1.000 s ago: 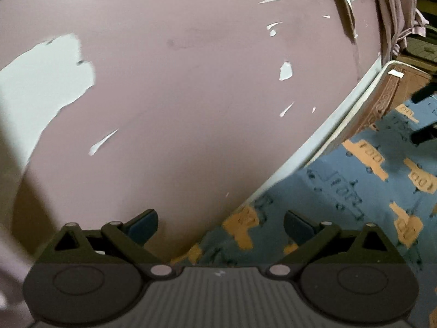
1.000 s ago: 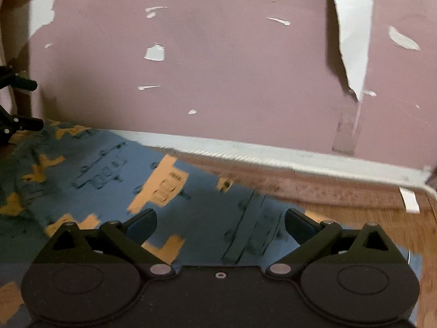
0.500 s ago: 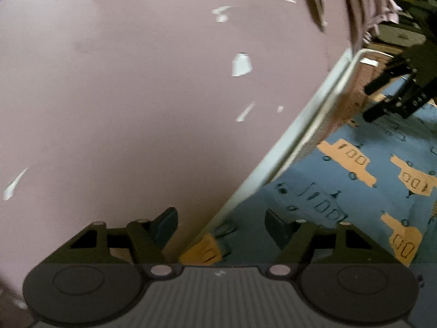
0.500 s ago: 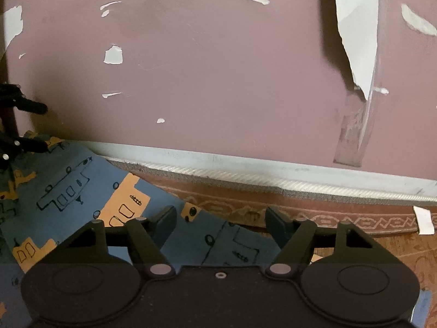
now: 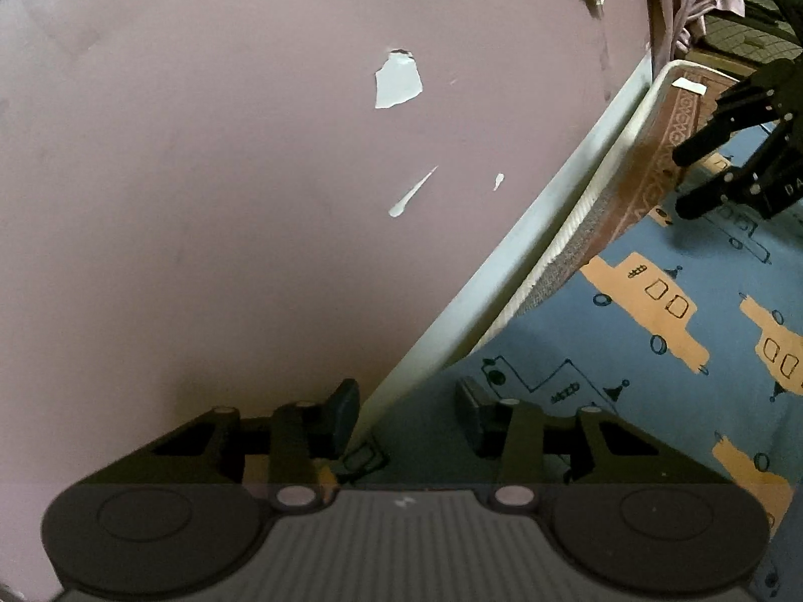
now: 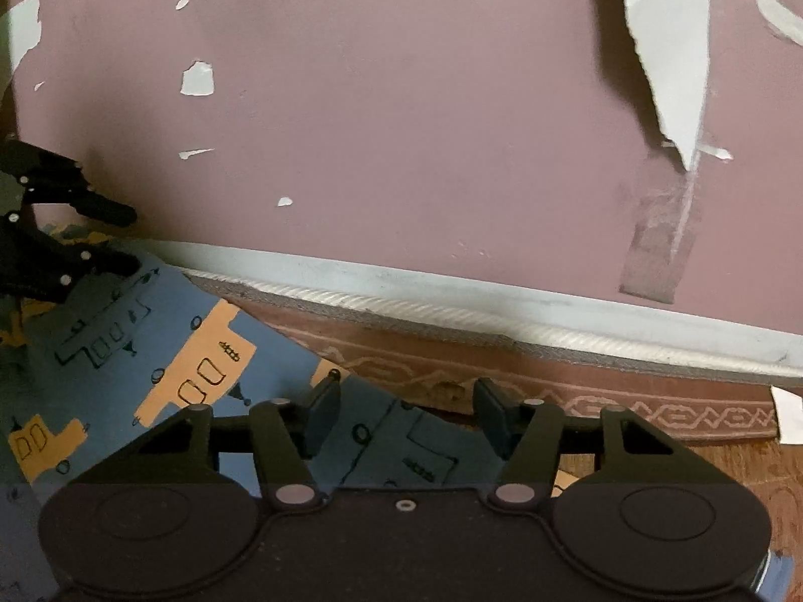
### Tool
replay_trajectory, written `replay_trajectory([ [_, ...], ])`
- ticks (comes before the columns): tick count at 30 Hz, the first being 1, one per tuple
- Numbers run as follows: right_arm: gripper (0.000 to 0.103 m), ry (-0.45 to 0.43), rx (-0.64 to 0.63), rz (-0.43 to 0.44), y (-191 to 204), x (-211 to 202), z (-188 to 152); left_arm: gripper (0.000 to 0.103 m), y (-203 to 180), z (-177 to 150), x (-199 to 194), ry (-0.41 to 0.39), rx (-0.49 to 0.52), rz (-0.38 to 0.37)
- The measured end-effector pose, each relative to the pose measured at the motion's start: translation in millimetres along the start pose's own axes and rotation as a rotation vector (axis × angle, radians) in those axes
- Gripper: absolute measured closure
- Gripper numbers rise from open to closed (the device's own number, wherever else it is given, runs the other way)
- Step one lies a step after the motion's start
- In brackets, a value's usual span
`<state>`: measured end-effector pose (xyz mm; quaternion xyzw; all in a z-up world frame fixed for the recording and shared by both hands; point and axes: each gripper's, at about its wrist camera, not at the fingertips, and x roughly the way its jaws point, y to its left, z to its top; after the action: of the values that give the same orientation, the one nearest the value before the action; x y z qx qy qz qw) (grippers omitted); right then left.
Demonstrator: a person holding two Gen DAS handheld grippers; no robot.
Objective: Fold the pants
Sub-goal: 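Grasp the pant leg hems with the left and right grippers, then lift the hems and fold the legs over toward the waistband with both grippers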
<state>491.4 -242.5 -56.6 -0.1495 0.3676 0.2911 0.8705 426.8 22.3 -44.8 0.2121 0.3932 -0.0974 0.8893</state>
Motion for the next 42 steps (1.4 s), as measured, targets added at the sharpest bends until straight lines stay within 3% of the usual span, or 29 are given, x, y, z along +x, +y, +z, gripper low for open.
replay_trajectory([
  [4,0.043,0.029,-0.003,0.01,-1,5,-1,0.055,9,4,5,0.026,-0.037,-0.034],
  [7,0.054,0.034,-0.012,0.019,0,4,-1,0.057,16,5,7,0.034,-0.066,-0.053],
  [8,0.064,0.035,-0.018,0.025,2,3,-1,0.066,16,4,7,0.032,-0.073,-0.064],
  [9,0.072,0.035,-0.031,0.022,5,1,-2,0.082,17,1,4,0.028,-0.08,-0.083],
  [11,0.085,0.035,-0.052,0.013,10,0,-3,0.095,13,0,2,0.025,-0.078,-0.102],
  [12,0.091,0.036,-0.055,0.008,13,0,-3,0.1,9,0,2,0.022,-0.061,-0.096],
  [15,0.099,0.033,-0.043,-0.011,18,-1,-3,0.103,3,1,0,0.016,-0.039,-0.075],
  [18,0.101,0.006,-0.021,-0.039,23,-5,-5,0.103,7,-1,-6,-0.002,-0.092,-0.064],
  [23,0.101,-0.116,0.029,-0.055,27,-30,-13,0.103,11,-13,-24,-0.062,-0.106,-0.05],
  [30,0.101,-0.246,-0.008,-0.092,47,-79,-23,0.103,11,-29,-67,-0.171,-0.112,-0.024],
  [36,0.101,-0.381,-0.097,-0.111,91,-142,-56,0.103,11,-65,-131,-0.28,-0.146,-0.062],
  [39,0.101,-0.415,-0.143,-0.1,122,-173,-81,0.103,10,-82,-151,-0.271,-0.138,-0.096],
  [42,0.101,-0.396,-0.189,-0.073,149,-193,-104,0.103,1,-94,-163,-0.258,-0.08,-0.099],
])
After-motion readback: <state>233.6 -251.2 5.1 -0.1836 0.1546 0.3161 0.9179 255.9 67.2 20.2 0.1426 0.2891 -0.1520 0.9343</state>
